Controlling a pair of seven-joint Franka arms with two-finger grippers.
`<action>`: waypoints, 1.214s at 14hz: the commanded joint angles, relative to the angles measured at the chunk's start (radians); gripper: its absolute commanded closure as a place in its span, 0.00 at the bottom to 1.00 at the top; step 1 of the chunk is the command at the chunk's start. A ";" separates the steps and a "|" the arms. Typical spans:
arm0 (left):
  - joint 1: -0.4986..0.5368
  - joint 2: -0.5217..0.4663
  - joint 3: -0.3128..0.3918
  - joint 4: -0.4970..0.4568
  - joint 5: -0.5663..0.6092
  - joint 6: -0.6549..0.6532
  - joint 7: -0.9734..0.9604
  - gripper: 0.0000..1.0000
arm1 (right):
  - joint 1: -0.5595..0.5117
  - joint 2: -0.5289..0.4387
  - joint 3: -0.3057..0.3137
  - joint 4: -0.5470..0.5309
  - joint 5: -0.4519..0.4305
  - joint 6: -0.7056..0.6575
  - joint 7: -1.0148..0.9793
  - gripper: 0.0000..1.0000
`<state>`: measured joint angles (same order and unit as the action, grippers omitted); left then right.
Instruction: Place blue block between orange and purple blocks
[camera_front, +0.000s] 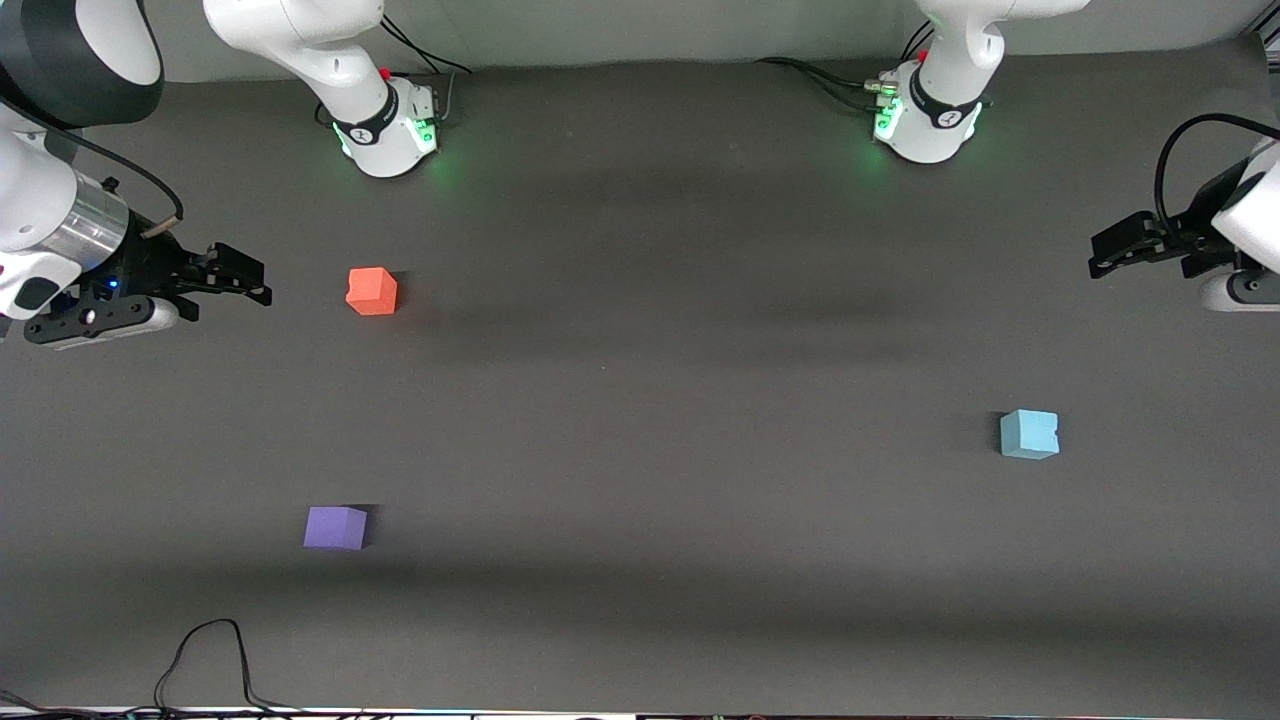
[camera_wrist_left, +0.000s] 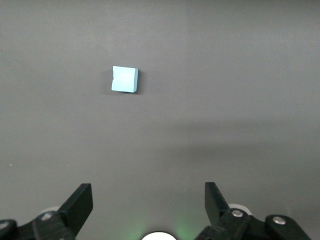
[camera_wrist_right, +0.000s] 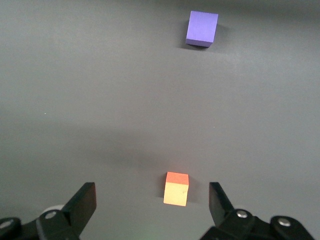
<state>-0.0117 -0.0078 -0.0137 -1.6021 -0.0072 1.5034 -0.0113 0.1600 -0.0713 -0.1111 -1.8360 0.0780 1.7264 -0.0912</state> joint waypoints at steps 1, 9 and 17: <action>-0.010 -0.006 0.008 0.004 -0.010 -0.002 -0.006 0.00 | 0.013 -0.005 -0.009 -0.005 -0.017 0.004 -0.013 0.00; 0.002 -0.005 0.015 -0.024 0.009 0.001 0.086 0.00 | 0.013 -0.005 -0.009 -0.005 -0.017 0.004 -0.013 0.00; 0.119 -0.046 0.015 -0.124 0.041 0.092 0.298 0.00 | 0.012 -0.004 -0.009 -0.005 -0.017 0.005 -0.015 0.00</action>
<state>0.0977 -0.0170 0.0061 -1.6749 0.0217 1.5536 0.2547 0.1600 -0.0712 -0.1111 -1.8365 0.0780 1.7264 -0.0912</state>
